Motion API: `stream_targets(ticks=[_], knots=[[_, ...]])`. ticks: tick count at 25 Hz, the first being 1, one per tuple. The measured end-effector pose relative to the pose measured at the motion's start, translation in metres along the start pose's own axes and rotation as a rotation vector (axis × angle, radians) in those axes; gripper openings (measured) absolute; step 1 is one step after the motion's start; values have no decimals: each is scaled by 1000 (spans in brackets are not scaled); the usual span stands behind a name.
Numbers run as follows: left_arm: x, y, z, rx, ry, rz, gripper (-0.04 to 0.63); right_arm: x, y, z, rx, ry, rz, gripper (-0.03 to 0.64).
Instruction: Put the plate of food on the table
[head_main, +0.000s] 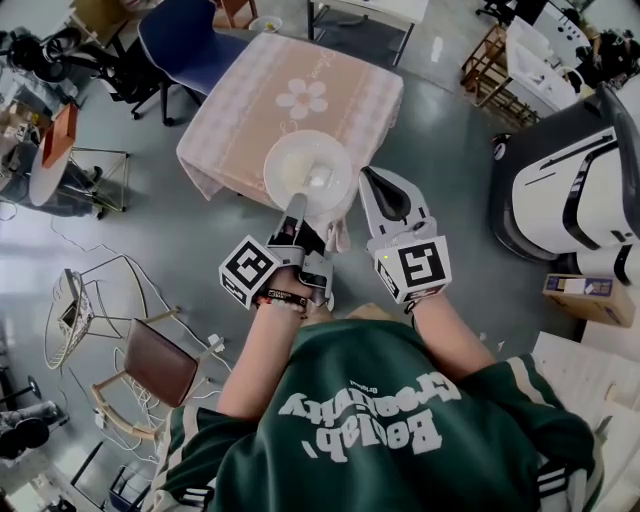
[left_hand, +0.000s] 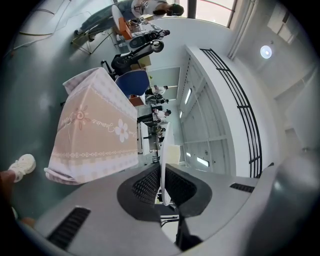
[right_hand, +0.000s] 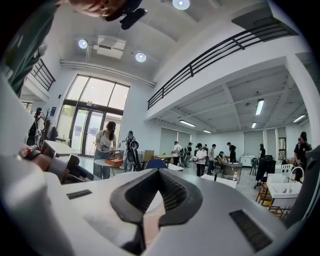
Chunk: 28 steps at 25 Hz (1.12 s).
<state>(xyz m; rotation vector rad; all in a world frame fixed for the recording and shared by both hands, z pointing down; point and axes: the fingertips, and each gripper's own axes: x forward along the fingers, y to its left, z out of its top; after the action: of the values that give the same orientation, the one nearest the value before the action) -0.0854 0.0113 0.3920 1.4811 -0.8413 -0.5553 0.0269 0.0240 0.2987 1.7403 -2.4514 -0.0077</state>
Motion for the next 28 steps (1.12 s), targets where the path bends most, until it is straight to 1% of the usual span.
stream_targets(ticks=[3, 7, 14, 20, 24, 28], knots=[[12, 1, 11, 12, 16, 13, 26, 13, -4, 1, -3, 7, -15, 15], [33, -1, 27, 18, 45, 9, 26, 35, -10, 5, -7, 3, -42, 15], [69, -11, 43, 32, 93, -34, 26, 61, -26, 4, 4, -3, -87, 15], [73, -7, 47, 32, 100, -39, 26, 55, -24, -2, -2, 7, -92, 15], [84, -5, 53, 26, 105, -28, 26, 61, -27, -1, -9, 2, -77, 15], [80, -4, 50, 44, 99, -38, 26, 55, -24, -8, -8, -5, -70, 15]])
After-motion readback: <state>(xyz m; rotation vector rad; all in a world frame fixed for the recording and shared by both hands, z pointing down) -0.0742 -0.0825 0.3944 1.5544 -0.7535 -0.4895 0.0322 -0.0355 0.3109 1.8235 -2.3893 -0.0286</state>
